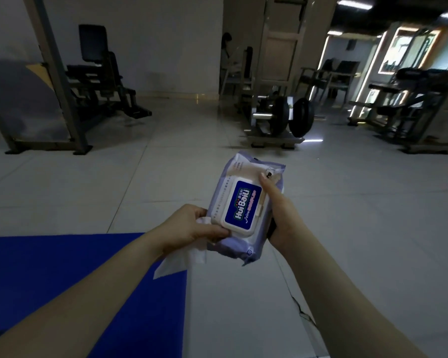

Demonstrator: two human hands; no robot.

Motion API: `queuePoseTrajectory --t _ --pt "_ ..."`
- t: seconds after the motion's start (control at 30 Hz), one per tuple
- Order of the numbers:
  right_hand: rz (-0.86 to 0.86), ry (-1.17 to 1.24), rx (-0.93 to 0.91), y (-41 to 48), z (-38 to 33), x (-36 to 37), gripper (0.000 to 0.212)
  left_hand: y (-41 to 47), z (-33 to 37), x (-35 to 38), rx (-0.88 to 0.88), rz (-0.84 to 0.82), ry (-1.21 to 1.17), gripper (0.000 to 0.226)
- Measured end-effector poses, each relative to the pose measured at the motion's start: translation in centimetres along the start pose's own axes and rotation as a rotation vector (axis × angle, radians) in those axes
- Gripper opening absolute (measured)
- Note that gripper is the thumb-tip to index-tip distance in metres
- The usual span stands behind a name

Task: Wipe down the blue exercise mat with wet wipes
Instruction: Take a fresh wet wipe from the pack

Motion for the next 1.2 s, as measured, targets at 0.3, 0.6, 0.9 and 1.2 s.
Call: queuePoseTrajectory --t 0.3,0.6,0.9,1.2 --pt "0.327 0.321 -0.196 -5.4 -7.3 -11.6 0.05 3.2 9.7 9.8 0.029 -0.235 0.099 0.06" --pt "0.711 0.523 -0.275 -11.6 -8.0 -29.2 0.065 7.9 13.4 26.8 0.033 -0.502 0.243 0.044" --pt "1.112 0.574 -0.108 -19.4 2.5 -42.0 0.016 10.0 6.1 42.4 -0.084 -0.617 0.593 0.053" --pt "0.997 0.39 0.423 -21.4 16.5 -46.9 0.036 8.8 5.3 45.8 0.018 -0.705 0.642 0.03"
Point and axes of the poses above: each hand's wrist, its own y-axis towards the middle knuckle, its own x-axis out of the palm, z = x × y, the point moved 3 cm from there along y, towards the middle knuckle
